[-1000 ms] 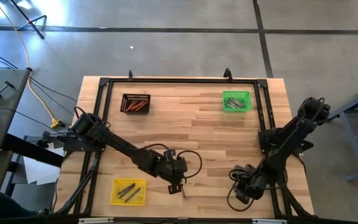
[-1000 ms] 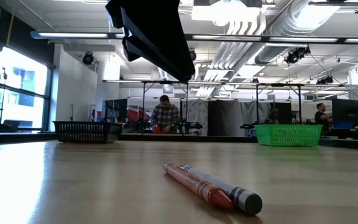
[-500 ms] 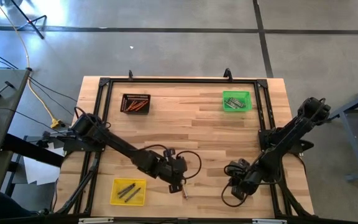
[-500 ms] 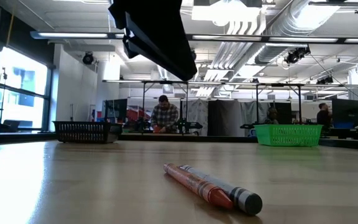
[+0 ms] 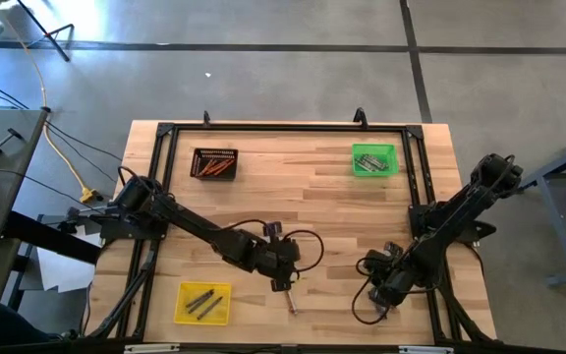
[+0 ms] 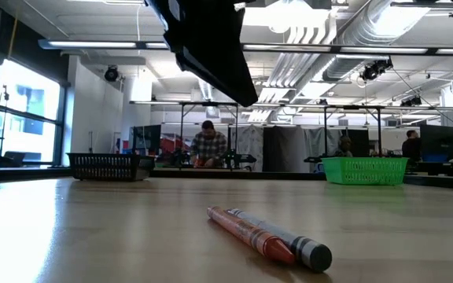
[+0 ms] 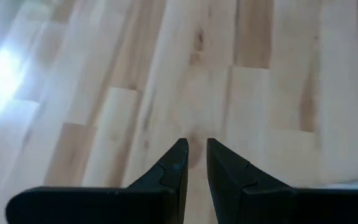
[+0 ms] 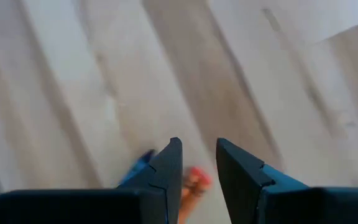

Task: Sort crayons
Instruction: Put the gray crayon into the green bin

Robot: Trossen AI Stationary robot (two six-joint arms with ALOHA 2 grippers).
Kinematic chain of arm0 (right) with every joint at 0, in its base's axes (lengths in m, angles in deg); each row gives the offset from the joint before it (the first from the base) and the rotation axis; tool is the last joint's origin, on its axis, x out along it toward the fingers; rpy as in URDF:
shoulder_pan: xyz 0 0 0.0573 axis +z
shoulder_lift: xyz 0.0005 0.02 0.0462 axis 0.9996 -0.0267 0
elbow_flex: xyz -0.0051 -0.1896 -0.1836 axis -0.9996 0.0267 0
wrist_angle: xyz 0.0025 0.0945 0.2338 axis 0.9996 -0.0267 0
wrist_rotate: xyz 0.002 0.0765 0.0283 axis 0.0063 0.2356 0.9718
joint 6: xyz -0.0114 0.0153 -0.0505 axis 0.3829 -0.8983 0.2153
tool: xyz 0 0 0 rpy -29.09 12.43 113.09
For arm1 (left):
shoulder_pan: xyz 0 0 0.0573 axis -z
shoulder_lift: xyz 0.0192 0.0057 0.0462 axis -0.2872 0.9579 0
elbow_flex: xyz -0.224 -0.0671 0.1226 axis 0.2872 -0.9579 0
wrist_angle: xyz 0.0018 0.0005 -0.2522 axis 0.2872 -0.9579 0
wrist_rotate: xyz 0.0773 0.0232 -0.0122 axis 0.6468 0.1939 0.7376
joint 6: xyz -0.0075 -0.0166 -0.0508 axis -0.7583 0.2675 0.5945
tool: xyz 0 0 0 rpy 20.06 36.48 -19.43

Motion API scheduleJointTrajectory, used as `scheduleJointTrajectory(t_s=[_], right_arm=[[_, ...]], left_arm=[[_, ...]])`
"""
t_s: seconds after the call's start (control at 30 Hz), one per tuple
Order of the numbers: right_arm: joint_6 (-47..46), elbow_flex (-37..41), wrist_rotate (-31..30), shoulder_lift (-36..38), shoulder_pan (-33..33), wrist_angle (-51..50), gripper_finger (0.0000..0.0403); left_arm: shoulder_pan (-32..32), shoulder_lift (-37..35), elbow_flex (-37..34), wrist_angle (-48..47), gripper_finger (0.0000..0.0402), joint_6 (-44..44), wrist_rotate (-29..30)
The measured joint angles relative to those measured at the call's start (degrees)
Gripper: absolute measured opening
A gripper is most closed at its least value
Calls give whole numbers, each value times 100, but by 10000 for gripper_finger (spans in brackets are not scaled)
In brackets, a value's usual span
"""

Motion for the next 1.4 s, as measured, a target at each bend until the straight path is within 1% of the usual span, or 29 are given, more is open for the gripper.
scheduleJointTrajectory(t_s=[0.17, 0.3, 0.43, 0.63, 0.8, 0.93, 1.1, 1.27, 1.4], right_arm=[[3, 0, -101, 0, -160, -427, 94], [209, 0, -477, 0, -291, -639, 94], [737, 0, -745, 0, -447, -534, 94], [1240, 0, -749, 2, -775, -186, 94], [1615, 0, -747, 2, -1027, 400, 94], [2108, 0, -743, 2, -1207, 1272, 94], [2670, 0, -744, 2, -1353, 2395, 94], [2678, 0, -903, -72, -1419, 3016, 94], [2512, 0, -952, -371, -1419, 3483, 94]], left_arm=[[-170, 0, 0, -9, 44, -107, 22], [-250, 0, 0, -79, 44, -107, 34], [-263, 0, 0, -182, 44, -67, 29], [-214, -11, 0, -515, 44, 238, 23], [-72, -15, 0, -844, 44, 446, 11], [115, -15, 0, -1130, 44, 714, 6], [471, -22, 0, -1260, 44, 986, 12], [896, -24, 0, -1354, 44, 1387, 109], [1219, -26, 0, -1352, 44, 1674, 342]])
